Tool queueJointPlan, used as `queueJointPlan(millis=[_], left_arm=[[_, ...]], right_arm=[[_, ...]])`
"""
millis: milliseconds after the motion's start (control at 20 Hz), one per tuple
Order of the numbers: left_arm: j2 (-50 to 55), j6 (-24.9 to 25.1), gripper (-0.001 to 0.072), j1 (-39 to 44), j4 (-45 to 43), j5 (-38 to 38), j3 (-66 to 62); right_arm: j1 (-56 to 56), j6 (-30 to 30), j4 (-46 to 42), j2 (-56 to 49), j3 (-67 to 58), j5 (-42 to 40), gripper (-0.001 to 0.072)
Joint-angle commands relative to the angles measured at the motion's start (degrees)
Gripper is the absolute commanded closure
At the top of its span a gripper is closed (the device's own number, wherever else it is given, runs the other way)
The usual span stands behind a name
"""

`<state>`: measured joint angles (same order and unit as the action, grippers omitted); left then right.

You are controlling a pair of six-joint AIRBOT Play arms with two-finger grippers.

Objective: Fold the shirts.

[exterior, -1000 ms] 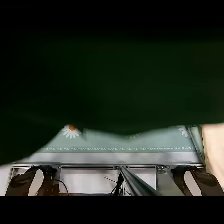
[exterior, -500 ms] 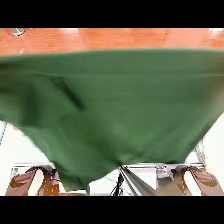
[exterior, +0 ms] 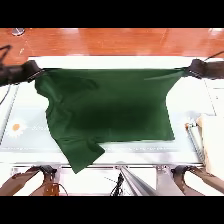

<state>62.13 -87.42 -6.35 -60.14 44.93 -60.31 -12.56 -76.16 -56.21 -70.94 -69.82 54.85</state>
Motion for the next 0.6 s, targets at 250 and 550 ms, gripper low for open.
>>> queueJointPlan(millis=[250,550], left_arm=[[17.57,-5.01,0.0686,2.43,3.19,-8.44,-4.79],[17.31,6.62,0.0686,-0.15,1.79,12.11,-5.44]], right_arm=[[0.04,-3.41,6.49,-30.42,-23.08,4.87,0.0678],[-1.31,1.79,5.44,-32.09,-26.4,17.84,0.0678]])
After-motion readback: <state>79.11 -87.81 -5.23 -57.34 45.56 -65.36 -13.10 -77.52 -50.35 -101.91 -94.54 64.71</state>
